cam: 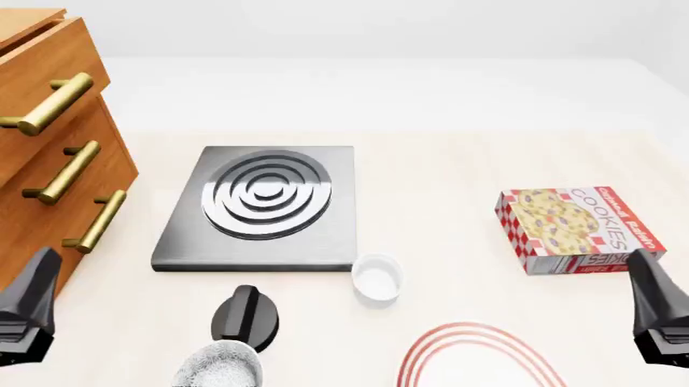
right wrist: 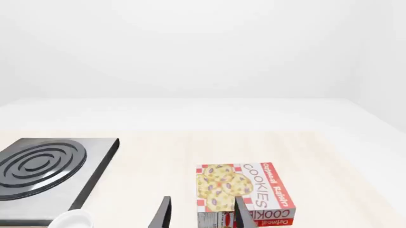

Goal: Pick the akita bowl on the wooden cabinet and place it on the plate.

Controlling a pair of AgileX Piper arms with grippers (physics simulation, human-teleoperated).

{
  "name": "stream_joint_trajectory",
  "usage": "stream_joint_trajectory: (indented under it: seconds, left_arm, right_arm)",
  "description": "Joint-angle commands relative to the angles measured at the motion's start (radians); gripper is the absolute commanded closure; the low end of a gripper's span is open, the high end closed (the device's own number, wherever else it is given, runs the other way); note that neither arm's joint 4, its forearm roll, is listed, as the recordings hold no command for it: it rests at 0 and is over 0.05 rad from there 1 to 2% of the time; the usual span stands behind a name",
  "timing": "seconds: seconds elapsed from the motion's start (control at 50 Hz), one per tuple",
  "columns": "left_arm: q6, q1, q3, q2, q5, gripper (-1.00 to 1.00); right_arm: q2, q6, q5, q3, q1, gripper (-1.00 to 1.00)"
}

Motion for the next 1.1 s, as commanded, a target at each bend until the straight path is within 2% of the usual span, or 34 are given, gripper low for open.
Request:
stream_joint_trajectory:
  seconds: [0.02, 0.3, 0.48, 0.56, 0.84, 1.1]
  left_arm:
    - [-0.005, -0.006, -0.017, 0.017, 0.004, -1.00]
    - [0.021, -0.021, -0.022, 0.024, 0.002, -1.00]
    - [-0.004, -0.025, -0.119, 0.050, 0.057, -1.00]
    - [-0.024, -0.021, -0.154, 0.109, 0.066, -1.00]
    - [-0.021, -0.046, -0.261, 0.131, 0.141, -1.00]
    - [-0.015, -0.055, -0.393, 0.267, 0.157, -1.00]
  right_arm:
    - [0.000, 0.000, 0.000, 0.000, 0.000, -1.00]
    - [0.000, 0.000, 0.000, 0.000, 0.000, -1.00]
    - [0.000, 0.000, 0.000, 0.000, 0.000, -1.00]
    - [0.000, 0.000, 0.000, 0.000, 0.000, -1.00]
    - [0.000, 0.000, 0.000, 0.000, 0.000, -1.00]
    - [0.000, 0.000, 0.000, 0.000, 0.000, -1.00]
